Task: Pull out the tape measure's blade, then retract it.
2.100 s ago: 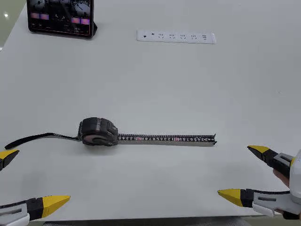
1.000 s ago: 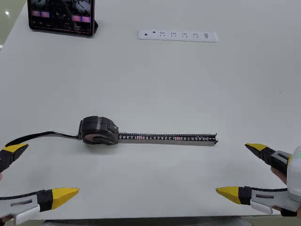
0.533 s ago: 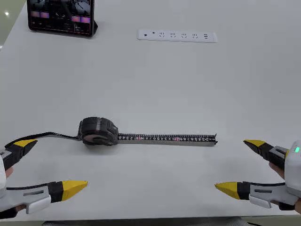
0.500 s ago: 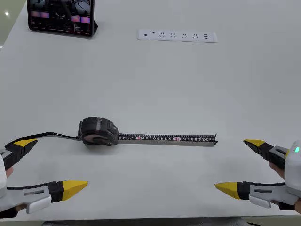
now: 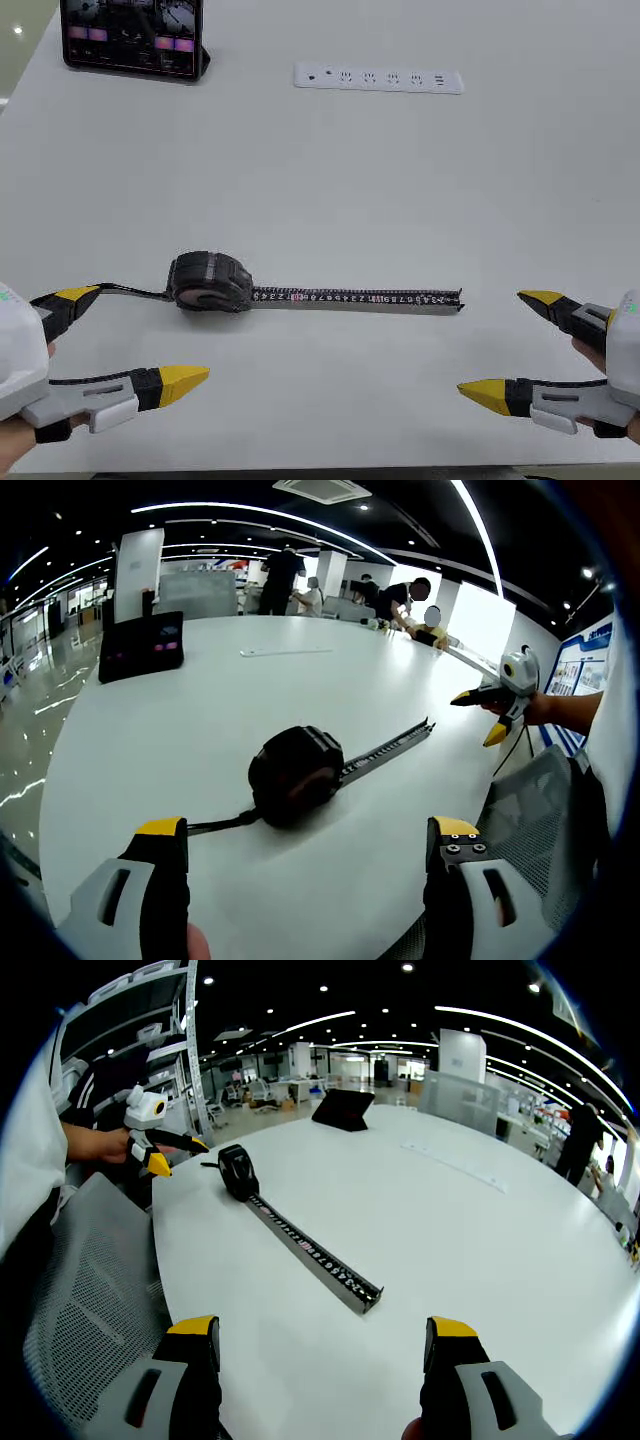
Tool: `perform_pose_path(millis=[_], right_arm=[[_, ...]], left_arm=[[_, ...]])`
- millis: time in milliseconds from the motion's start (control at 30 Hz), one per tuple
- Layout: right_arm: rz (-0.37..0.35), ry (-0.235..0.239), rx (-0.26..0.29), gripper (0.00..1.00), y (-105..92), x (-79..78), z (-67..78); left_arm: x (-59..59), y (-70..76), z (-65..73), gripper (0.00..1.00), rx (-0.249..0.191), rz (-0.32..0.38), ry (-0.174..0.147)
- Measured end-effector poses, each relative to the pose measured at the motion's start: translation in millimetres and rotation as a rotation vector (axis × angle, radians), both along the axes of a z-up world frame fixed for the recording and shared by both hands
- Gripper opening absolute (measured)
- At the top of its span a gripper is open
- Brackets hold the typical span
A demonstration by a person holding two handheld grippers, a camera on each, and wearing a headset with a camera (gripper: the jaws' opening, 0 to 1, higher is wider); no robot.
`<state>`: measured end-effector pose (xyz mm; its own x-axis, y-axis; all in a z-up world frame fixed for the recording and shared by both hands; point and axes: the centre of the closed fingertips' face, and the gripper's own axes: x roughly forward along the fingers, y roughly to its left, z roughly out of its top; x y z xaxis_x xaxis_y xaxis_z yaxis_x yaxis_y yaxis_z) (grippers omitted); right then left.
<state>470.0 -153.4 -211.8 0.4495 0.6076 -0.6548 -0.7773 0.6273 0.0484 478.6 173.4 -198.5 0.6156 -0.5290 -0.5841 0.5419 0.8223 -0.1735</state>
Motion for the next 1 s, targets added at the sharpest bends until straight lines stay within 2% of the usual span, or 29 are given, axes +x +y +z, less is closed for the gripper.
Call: perform_pose_path(millis=[300, 700, 733, 800, 867, 1000], right_arm=[[-0.003, -0.003, 0.001, 0.83, 0.5, 3.2, 2.4], [-0.009, 0.005, 0.004, 0.82, 1.2, 3.0, 3.4], [-0.009, 0.005, 0.005, 0.82, 1.1, 3.0, 3.3], [-0.012, 0.007, 0.004, 0.82, -0.2, 2.8, 2.8], [-0.014, 0.01, 0.0, 0.82, -3.2, 1.8, 0.9], [-0.02, 0.015, -0.008, 0.82, -9.8, 0.9, -1.8]], left_arm=[[10.3, -10.1, -3.5, 0.96, -0.007, 0.02, -0.001], [25.2, -13.9, -7.3, 0.96, -0.021, 0.074, -0.005], [25.9, -14.5, -7.5, 0.96, -0.024, 0.075, -0.004], [28.6, -16.7, -5.9, 0.96, -0.06, 0.099, 0.001], [29.8, -18.5, -7.0, 0.96, -0.051, 0.094, -0.003], [33.0, -23.6, -7.1, 0.95, -0.069, 0.1, 0.0]])
